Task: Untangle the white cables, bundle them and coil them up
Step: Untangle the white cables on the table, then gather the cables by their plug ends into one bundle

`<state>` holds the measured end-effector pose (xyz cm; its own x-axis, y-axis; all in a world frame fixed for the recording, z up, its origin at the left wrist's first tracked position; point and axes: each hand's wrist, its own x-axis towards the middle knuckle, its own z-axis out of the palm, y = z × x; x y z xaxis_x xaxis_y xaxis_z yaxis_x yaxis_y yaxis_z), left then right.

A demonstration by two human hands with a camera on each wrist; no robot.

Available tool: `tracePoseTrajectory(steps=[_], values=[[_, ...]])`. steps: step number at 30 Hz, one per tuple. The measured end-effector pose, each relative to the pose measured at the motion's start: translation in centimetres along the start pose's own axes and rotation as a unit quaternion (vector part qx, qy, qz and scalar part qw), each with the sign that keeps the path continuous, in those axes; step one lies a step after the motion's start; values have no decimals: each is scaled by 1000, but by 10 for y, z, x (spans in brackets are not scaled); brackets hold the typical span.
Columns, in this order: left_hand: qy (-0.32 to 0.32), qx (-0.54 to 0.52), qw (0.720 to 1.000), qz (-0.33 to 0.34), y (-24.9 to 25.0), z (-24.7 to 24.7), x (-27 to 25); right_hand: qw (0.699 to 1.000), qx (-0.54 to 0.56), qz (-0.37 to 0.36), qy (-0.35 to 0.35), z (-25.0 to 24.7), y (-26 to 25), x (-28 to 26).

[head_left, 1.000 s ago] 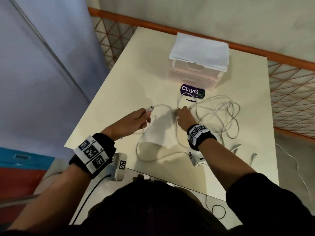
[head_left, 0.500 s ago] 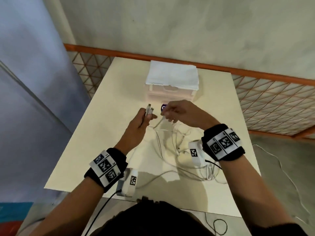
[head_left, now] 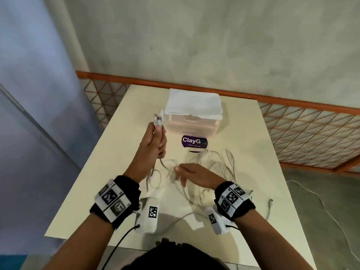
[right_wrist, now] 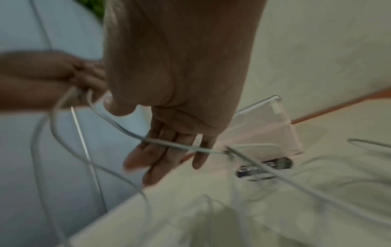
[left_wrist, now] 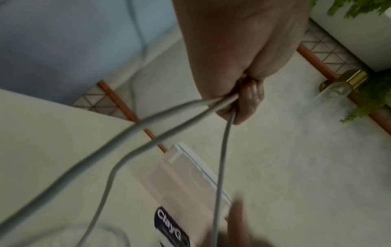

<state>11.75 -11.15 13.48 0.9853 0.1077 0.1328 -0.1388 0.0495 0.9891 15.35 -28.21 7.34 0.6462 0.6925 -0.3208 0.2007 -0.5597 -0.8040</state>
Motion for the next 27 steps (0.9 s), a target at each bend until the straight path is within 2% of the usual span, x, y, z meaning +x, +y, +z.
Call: tracePoseTrajectory(steps=[1,4,7,9,13,16,18,20,23,25,27], values=[[21,20,1000,6,3,-10,1,999,-28,16,19,-1,14,-2],[71,70,995,17,6,-35,1,993,-23,70,88,-21,53,-14],[93,126,988,16,-7,-45,0,987,-63,88,122,-47,65,-21],[66,183,981,17,-19,-41,-1,988,-78,61,118,-59,55,-23],[-52,240,969,-16,-35,-11,-3,992,-85,-19,86,-61,6,-15],[-89,257,962,-18,-40,11,-5,990,-39,-72,112,-60,-24,-8],[-54,252,966,10,-38,10,-4,990,-7,-79,121,-65,-27,-9],[12,244,969,39,-31,0,0,994,-4,-51,93,-67,-14,-13],[126,230,962,71,-18,-22,6,994,-82,24,73,-72,31,-17],[219,195,953,74,-15,-41,10,991,-95,67,70,-79,64,-23],[258,204,944,42,-16,-58,13,989,-78,95,87,-85,84,-31]])
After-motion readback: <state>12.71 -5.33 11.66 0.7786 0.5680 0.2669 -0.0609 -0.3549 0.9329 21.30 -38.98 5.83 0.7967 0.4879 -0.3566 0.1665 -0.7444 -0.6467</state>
